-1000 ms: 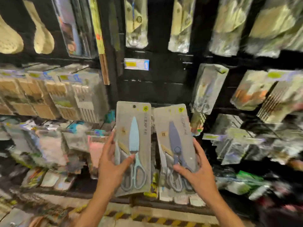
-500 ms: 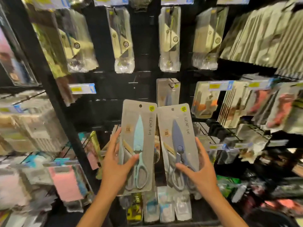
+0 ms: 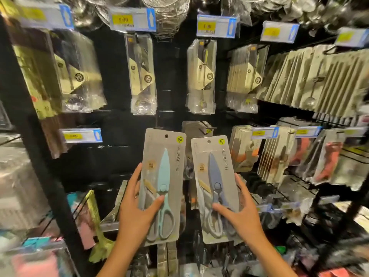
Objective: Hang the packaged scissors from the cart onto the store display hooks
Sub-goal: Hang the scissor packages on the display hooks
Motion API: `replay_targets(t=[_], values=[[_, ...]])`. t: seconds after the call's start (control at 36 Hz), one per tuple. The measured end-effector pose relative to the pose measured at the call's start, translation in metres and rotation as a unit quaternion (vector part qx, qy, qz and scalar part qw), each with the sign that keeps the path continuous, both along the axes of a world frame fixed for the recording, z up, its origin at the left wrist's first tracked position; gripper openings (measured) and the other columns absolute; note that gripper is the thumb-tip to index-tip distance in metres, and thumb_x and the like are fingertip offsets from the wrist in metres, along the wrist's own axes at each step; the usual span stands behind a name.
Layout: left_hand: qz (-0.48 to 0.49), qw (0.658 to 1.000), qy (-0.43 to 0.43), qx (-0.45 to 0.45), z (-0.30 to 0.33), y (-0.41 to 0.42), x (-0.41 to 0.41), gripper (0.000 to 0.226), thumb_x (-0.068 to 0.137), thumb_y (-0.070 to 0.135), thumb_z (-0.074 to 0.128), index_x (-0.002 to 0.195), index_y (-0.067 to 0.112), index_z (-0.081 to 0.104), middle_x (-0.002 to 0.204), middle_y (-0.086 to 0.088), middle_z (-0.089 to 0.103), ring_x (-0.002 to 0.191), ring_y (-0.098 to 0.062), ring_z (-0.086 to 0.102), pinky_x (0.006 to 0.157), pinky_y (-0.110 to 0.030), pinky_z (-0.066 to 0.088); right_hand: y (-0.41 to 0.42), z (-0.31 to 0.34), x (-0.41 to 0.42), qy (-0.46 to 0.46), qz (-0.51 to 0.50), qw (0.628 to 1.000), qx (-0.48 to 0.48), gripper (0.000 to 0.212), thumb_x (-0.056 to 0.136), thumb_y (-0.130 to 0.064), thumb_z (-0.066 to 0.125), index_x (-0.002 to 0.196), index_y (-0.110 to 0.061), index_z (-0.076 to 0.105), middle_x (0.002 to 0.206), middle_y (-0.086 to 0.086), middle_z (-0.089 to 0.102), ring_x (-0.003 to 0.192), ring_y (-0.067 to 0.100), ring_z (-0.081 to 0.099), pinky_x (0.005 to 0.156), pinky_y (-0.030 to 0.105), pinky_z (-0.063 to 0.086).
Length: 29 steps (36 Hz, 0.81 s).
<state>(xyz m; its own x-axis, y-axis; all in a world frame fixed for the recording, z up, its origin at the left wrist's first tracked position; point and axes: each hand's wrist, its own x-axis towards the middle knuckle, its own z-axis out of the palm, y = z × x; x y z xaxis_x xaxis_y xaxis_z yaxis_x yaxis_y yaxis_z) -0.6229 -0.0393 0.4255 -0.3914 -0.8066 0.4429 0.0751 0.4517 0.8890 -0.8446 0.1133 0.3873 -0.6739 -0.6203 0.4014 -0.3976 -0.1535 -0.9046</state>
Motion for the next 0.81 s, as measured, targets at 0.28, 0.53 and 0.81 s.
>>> replay_targets(t=[0.28,0.53,0.81], values=[[-0.029,1.0,0.004,-0.006,0.006,-0.021,-0.018,0.097,0.064,0.036,0.081,0.146,0.058,0.033,0.148,0.02,0.049,0.133,-0.011,0.054,0.105,-0.047,0.05,-0.023,0.005,-0.021,0.016,-0.012,1.0,0.005,0.096,0.074,-0.028,0.088,0.148,-0.051,0.032,0.149,-0.028,0.043,0.131,-0.011,0.045,0.094,0.004,0.044],[-0.027,0.999,-0.009,-0.033,0.005,-0.035,-0.027,0.096,0.073,0.028,0.083,0.145,0.062,0.03,0.147,0.017,0.051,0.131,-0.013,0.056,0.104,-0.041,0.052,-0.039,-0.001,-0.035,0.008,-0.007,1.0,0.01,0.1,0.07,-0.034,0.091,0.148,-0.053,0.032,0.149,-0.026,0.045,0.132,0.0,0.051,0.107,0.036,0.05],[-0.026,0.999,0.003,-0.043,0.006,-0.042,-0.037,0.097,0.077,0.018,0.084,0.144,0.064,0.031,0.147,0.014,0.052,0.132,-0.013,0.056,0.104,-0.039,0.053,-0.052,-0.013,-0.045,-0.005,0.013,1.0,0.018,0.1,0.072,-0.034,0.09,0.149,-0.055,0.03,0.147,-0.031,0.045,0.131,-0.004,0.051,0.107,0.033,0.05]])
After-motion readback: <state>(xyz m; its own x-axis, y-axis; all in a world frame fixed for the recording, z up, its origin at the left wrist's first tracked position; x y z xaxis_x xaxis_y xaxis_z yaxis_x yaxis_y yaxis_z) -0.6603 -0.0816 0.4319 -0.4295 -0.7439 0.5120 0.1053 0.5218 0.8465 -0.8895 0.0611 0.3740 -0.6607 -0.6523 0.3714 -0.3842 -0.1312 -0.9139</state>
